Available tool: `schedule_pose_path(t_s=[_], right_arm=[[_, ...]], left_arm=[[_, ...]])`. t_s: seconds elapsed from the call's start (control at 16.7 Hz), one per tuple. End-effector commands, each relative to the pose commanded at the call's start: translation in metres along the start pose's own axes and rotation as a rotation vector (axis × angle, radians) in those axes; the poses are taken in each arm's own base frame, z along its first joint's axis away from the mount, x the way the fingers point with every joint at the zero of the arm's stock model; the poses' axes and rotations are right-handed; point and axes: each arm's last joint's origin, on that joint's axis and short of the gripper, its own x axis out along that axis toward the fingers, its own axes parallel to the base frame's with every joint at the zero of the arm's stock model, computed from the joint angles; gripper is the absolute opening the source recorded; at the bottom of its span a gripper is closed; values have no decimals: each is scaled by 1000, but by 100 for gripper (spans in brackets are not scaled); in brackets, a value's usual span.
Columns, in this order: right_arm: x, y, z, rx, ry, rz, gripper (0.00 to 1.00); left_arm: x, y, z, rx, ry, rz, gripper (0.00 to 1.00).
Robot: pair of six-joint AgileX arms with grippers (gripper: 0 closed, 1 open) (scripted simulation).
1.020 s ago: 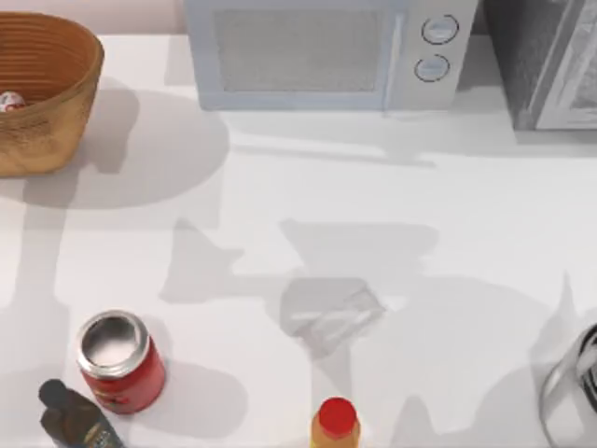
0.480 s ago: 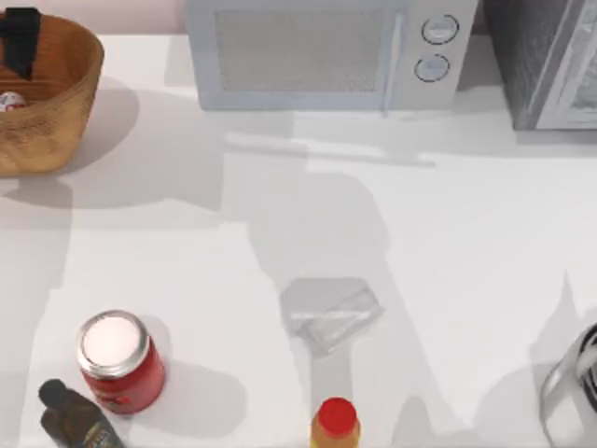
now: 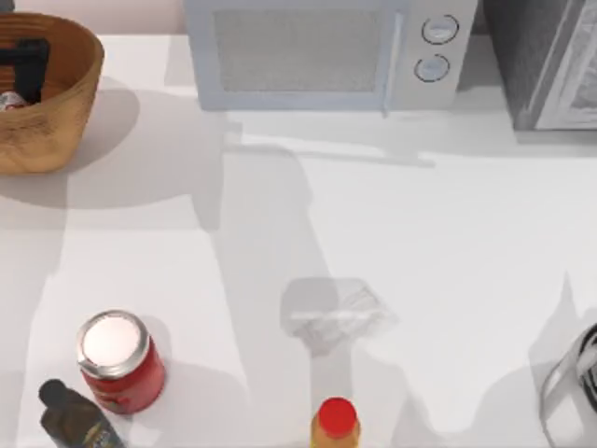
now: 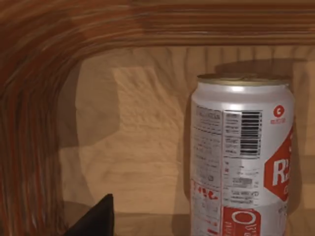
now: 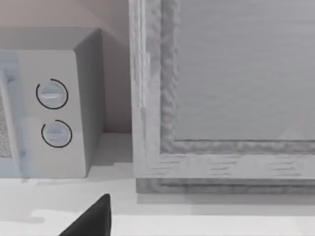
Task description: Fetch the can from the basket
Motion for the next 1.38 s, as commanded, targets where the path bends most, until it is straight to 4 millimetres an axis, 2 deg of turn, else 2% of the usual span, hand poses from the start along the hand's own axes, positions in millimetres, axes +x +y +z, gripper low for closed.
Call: schedule_pose_path(t_s=[0.3,0.6,0.72,0.96,1.38], right_arm=[[0,0,0,0,0,0,100],[0,0,0,0,0,0,100],[0,0,0,0,0,0,100],[0,0,0,0,0,0,100],[0,0,0,0,0,0,100]], left_arm=[[6,-2,1,2,1,0,100],[48,0,1,0,0,0,100],[59,0,0,0,0,0,100],[60,0,0,0,0,0,100],[60,0,0,0,0,0,47]])
